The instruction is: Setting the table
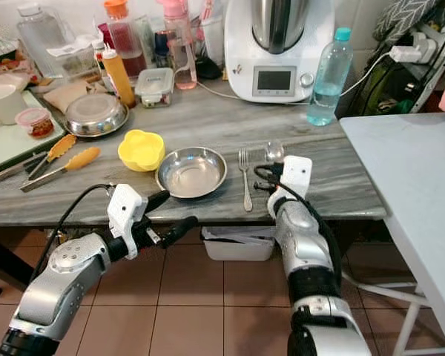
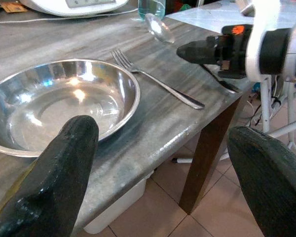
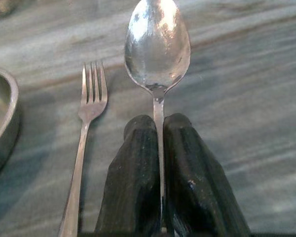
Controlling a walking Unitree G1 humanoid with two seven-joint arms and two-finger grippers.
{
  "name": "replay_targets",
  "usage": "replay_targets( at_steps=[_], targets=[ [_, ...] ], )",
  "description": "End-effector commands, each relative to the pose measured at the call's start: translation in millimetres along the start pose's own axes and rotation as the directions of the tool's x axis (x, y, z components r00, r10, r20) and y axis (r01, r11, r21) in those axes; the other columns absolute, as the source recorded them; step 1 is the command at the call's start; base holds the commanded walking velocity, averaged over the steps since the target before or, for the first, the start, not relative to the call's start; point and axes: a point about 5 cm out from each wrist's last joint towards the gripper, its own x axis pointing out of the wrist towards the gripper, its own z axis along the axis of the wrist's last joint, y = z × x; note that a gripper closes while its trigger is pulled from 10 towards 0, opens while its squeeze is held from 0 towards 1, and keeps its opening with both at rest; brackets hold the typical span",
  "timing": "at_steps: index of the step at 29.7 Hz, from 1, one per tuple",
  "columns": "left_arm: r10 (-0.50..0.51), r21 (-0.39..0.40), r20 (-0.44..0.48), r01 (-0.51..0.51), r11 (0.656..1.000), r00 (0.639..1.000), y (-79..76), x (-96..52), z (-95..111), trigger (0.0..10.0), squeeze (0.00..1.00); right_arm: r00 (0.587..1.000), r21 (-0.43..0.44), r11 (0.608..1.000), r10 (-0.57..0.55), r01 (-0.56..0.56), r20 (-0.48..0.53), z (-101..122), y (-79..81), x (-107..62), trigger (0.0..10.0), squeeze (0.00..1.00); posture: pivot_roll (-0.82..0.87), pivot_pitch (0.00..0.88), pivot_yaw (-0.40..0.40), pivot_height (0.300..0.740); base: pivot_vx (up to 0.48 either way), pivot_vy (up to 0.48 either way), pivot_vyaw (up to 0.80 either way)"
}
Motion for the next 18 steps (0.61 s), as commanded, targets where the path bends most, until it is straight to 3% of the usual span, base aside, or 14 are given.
replay_targets(
  at_steps=[1, 18],
  targets=[
    [0.018, -0.001, 0.004, -0.018, 1.0, 1.0, 2.1, -4.5, 2.0, 10.0, 0.0, 1.0, -0.006, 1.0, -0.004, 0.004, -0.006, 0.0, 0.0, 2.0, 10.0, 0.0, 0.08, 0.077, 0.062, 0.74, 0.0, 0.0, 0.0],
    [0.021, 0.008, -0.013, -0.021, 1.0, 1.0, 2.3, -7.3, 1.7, 10.0, 0.0, 0.999, 0.015, 1.0, 0.008, -0.007, -0.046, -2.1, 2.0, 9.0, 10.0, 0.0, 0.08, 0.087, 0.066, 0.74, 0.0, 0.0, 0.0]
  ],
)
